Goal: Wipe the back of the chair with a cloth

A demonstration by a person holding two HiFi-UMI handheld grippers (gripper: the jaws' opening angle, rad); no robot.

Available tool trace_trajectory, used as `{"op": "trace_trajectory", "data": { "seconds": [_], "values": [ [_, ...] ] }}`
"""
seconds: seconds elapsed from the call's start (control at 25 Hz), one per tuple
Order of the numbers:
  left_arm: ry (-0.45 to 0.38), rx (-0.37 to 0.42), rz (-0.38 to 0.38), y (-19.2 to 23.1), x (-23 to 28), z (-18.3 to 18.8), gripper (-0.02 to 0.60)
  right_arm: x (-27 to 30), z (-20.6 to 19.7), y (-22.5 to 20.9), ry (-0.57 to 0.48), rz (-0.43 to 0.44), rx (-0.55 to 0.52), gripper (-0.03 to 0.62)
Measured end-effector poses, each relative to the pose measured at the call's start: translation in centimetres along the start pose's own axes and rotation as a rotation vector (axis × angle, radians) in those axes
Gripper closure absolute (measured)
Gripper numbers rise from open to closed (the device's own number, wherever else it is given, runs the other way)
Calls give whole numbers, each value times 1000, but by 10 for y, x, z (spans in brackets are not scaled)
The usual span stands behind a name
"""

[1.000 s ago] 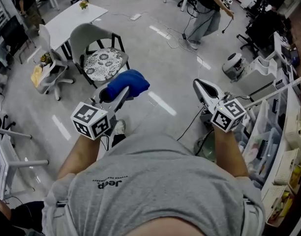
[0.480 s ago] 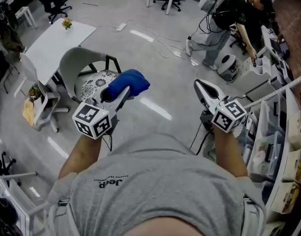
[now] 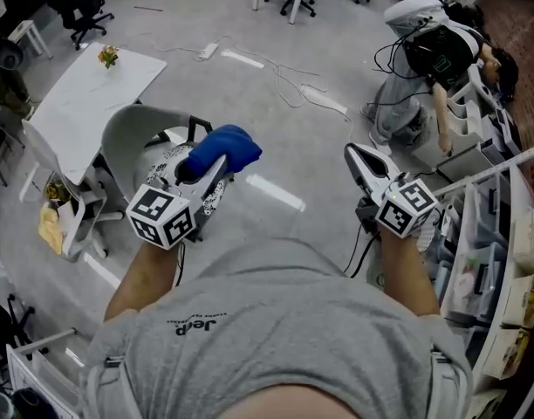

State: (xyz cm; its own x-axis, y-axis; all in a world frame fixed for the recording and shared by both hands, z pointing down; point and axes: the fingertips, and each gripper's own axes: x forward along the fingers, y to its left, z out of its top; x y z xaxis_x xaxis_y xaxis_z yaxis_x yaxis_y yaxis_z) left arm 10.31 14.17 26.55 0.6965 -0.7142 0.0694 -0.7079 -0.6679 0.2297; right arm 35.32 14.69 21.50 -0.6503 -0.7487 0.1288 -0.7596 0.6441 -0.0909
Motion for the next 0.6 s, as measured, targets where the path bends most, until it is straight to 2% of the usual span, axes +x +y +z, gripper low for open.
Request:
{"op": "trace_trajectory", "data": {
  "seconds": [0.16,0.32,0.48,0.6],
  "values": [
    [23,-13,5,13,32,-2,407,10,-3,-30,7,-6,19,591],
    [33,-1,33,12,76,-1,407,14,-6,-82,1,16,34,591],
    [32,20,120,21,123,3,407,33,-3,-142,-29,79,21,591],
    [35,-8,194,29,157,6,407,58,1,-186,-15,137,4,591]
  ]
}}
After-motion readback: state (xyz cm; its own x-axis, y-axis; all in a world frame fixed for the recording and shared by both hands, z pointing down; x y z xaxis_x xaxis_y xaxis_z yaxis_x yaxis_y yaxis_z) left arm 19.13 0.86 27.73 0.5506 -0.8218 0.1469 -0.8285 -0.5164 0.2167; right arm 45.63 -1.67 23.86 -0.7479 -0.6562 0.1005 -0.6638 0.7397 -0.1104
